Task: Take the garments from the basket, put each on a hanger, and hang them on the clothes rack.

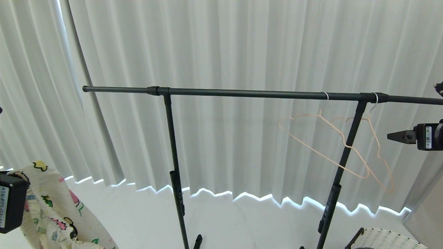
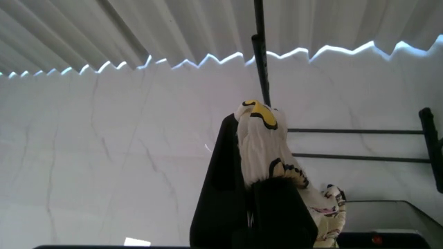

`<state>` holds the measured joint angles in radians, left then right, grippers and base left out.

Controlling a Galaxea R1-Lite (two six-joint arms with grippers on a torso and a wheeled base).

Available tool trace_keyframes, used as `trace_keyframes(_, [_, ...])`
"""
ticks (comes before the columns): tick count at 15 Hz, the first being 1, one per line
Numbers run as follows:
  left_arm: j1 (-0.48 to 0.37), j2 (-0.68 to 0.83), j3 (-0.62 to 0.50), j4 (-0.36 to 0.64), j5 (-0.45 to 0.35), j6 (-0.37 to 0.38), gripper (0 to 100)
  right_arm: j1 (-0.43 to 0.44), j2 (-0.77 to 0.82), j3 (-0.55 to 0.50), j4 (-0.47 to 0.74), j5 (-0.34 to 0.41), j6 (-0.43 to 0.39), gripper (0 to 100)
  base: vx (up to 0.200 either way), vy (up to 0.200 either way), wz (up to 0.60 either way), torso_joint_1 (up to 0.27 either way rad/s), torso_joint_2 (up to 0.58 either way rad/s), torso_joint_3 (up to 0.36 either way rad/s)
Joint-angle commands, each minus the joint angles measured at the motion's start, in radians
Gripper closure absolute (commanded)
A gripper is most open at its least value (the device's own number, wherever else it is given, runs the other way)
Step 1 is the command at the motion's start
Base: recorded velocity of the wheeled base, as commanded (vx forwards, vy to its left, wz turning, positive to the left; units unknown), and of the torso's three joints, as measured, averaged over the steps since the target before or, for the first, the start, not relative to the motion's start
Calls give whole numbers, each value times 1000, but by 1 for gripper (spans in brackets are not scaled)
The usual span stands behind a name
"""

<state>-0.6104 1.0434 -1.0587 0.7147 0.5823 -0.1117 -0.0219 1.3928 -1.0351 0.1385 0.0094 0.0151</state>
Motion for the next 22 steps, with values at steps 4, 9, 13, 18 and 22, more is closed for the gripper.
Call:
trace_keyframes(4, [1, 7, 0, 0, 2, 0, 100, -56, 123, 33, -54, 21, -18, 0, 150, 0, 0, 2, 3, 3])
trace_keyframes(9, [3, 7, -17, -1, 5, 0, 100, -162, 242, 116, -223, 95, -103, 0, 0, 0, 0, 0, 0, 0])
trace_keyframes(13, [12, -2, -33, -1, 7, 0, 100, -182, 322, 118, -300, 127, -110, 0, 0, 0, 0, 0, 0, 0])
trace_keyframes(18, [12, -13, -47, -1, 11, 0, 100, -182, 370, 118, -326, 159, -110, 0, 0, 0, 0, 0, 0, 0])
trace_keyframes(22, [12, -16, -53, -1, 11, 0, 100, -185, 413, 116, -382, 161, -109, 100, 0, 0, 0, 0, 0, 0])
